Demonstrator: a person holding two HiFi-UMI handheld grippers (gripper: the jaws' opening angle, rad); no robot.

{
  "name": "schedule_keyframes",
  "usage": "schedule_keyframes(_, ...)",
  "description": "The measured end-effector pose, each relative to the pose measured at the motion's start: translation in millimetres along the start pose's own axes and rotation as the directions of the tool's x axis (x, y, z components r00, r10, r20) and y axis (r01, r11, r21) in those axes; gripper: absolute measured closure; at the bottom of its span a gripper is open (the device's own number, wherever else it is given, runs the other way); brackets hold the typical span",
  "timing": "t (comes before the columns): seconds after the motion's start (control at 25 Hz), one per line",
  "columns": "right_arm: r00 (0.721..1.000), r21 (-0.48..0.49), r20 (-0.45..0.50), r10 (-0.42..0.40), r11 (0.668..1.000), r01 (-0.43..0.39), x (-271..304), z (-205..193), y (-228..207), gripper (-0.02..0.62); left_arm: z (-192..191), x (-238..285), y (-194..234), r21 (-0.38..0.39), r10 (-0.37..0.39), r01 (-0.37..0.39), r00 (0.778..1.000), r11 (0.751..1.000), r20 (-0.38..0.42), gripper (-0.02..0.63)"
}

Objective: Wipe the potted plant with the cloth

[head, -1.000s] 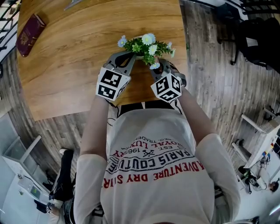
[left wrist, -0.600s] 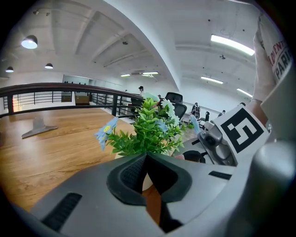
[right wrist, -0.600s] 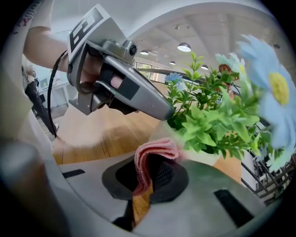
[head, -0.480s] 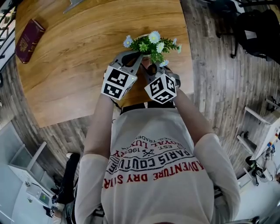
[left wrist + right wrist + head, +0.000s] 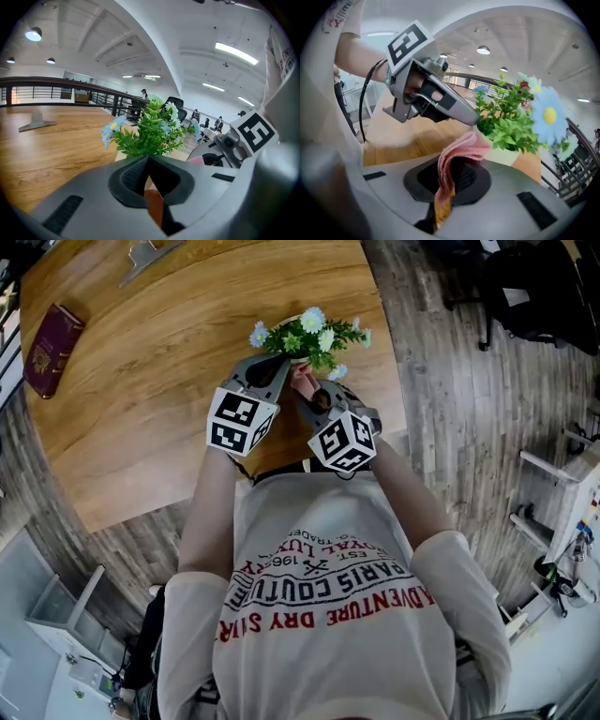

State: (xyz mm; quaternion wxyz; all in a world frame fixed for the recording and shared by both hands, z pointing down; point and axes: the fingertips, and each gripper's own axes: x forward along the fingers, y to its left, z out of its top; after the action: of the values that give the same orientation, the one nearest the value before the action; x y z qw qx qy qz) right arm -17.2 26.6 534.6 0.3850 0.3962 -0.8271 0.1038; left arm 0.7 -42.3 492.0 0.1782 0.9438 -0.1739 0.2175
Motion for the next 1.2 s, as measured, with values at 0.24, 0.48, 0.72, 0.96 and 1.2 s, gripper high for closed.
schedule_keyframes(0.24,0.998,0.018,-0.038,-0.056,0.998,0.057,-37.1,-43.2,-34.9,0.558,-1.0,1.4,-0.2,-0.004,0.049,-0.049,0.998,0.999,-0.032,0.591)
schedule_keyframes(0.48,0.997,0.079,-0.016,-0.076,0.994,0.077,-60.7,-68.6,-89.2,0.558,1.9,0.9,-1.5,-0.005,0.157,-0.157,0.986,0.988,-0.059,0.591)
schedule_keyframes(0.72,1.000,0.044,-0.008,-0.019,0.999,0.020,-63.7,-82.4,-131.1,0.558,9.7,-1.6,-1.0,-0.117,0.313,-0.312,0.950,0.943,-0.007,0.591)
schedule_keyframes(0.96,0.998,0.003,0.018,0.067,0.998,-0.067,-47.3,-71.9,-173.6,0.558,2.8,4.8,-2.6,-0.176,0.414,-0.411,0.910,0.895,-0.021,0.591)
schedule_keyframes(1.2,0.967,-0.164,-0.015,0.254,0.953,-0.253,-15.1,-38.3,-197.4,0.558,0.4,5.3,-0.8,-0.227,0.493,-0.485,0.870,0.845,-0.023,0.591)
